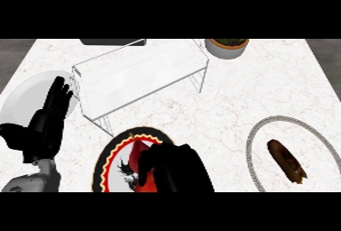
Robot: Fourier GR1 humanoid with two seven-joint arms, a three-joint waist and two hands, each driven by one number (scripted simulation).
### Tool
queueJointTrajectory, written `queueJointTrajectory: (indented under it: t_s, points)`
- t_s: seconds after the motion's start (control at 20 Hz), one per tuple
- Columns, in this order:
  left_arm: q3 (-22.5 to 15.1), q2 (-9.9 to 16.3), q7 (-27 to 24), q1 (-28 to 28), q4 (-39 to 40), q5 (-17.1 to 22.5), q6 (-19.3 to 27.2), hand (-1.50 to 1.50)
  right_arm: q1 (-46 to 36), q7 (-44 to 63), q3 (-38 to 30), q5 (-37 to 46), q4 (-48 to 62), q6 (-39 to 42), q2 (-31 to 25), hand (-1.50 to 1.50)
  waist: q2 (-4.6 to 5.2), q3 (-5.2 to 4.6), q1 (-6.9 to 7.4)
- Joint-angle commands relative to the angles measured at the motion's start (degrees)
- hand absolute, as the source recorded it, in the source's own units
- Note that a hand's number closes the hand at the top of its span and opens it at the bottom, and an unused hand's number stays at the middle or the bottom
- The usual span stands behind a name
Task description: Pick the tomato from the placemat and place it in the tiered shelf
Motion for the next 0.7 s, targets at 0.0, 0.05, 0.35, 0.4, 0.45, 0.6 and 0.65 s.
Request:
queueJointTrajectory:
  t_s: [0.0, 0.05, 0.35, 0.4, 0.45, 0.6, 0.65]
  points:
    - [0.7, 0.2, -1.7, -1.4, 2.5, 0.9, -0.9, 0.0, -11.3, 13.8, -2.4, -1.2, -4.2, -1.5, 0.1, 1.5, 0.2, -0.05, -0.14]
    - [0.3, 0.4, 0.8, -0.5, -0.6, 0.6, -0.7, 0.0, -14.7, 16.3, -1.6, 0.0, -2.8, -2.4, 0.1, 1.5, 0.08, -0.01, 0.23]
    - [-1.0, -1.9, -2.1, 2.0, 0.4, -0.3, 0.0, 0.0, -26.1, 20.4, -6.5, -3.9, 3.1, -2.7, 0.1, 1.5, 0.22, 0.01, 0.05]
    - [0.9, 0.4, -2.5, 4.4, -2.4, 1.3, -1.9, 0.0, -25.7, 16.1, -12.5, -4.4, 4.5, -0.7, 0.1, 1.5, 0.25, 0.03, 0.22]
    - [-0.8, -0.5, 1.8, 0.8, -3.3, -0.1, -0.2, 0.0, -24.6, 14.3, -12.2, -3.7, 4.4, -1.7, 0.1, 1.5, 0.26, 0.07, -0.21]
    - [0.6, 0.0, -2.2, 3.0, -1.4, 0.8, -1.4, 0.0, -28.4, 9.9, -17.7, -6.5, 13.7, -3.9, 0.1, 1.5, 0.46, 0.03, 0.38]
    - [-1.1, -1.3, 4.3, 0.8, -5.5, -0.4, 1.0, 0.0, -23.3, 9.8, -14.2, -3.3, 9.3, -4.0, 0.1, 1.5, 0.27, 0.09, -0.29]
